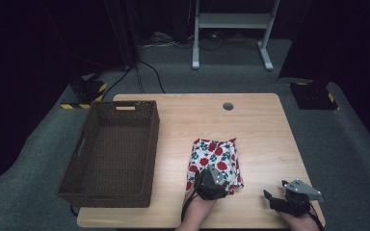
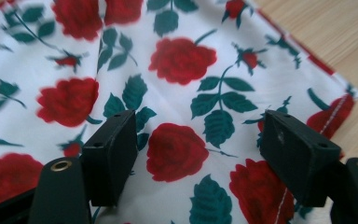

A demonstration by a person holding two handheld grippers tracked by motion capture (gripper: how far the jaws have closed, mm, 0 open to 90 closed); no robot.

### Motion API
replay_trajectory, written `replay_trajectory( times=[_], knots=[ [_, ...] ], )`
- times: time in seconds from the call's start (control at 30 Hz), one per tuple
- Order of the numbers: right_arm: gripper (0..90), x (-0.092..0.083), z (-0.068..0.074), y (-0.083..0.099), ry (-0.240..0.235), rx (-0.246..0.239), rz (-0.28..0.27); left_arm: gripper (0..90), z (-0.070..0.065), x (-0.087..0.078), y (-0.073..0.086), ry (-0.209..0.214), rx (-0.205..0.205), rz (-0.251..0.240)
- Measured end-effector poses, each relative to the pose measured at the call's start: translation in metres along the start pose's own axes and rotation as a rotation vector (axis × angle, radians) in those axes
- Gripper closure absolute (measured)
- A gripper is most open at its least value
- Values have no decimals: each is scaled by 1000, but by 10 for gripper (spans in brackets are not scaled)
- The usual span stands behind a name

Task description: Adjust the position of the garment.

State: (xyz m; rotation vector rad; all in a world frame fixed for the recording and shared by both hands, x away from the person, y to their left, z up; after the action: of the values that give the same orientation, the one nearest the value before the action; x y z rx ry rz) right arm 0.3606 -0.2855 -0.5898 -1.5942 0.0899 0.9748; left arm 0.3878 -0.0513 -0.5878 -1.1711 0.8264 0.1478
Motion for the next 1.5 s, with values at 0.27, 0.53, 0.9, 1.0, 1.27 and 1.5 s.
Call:
replay_trajectory(
  times=[0.27, 0.53, 0.9, 1.0, 1.27, 1.5],
  knots=[
    [161, 0, 1, 0, 1, -3, 3, 279, 14, 2, 7, 6, -48, 6],
    [167, 1, 1, 2, 0, 1, 21, 276, 38, -2, 15, -20, -78, 16],
    [168, 3, 0, 4, -7, 26, 45, 275, 72, -11, 29, -66, -124, 24],
    [171, 3, 0, 4, -12, 35, 53, 275, 82, -13, 33, -82, -137, 29],
    [166, 3, -1, 4, -13, 40, 56, 270, 102, -20, 42, -120, -166, 40],
    [165, 3, -1, 4, -12, 39, 56, 269, 111, -24, 45, -143, -175, 49]
  ],
)
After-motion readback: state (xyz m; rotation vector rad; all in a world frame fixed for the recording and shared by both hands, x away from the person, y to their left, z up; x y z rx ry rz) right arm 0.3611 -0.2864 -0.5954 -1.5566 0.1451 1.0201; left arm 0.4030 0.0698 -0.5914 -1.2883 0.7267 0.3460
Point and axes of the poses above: each handheld gripper's, and its own axes: x roughly forward along the jaws, y roughly out of its underside, z roughly to its left, the point moved 8 cm from there along x, roughly forward along the jaws, and after that the axes turned 7 degrees about -y, right-handed, at the moved point
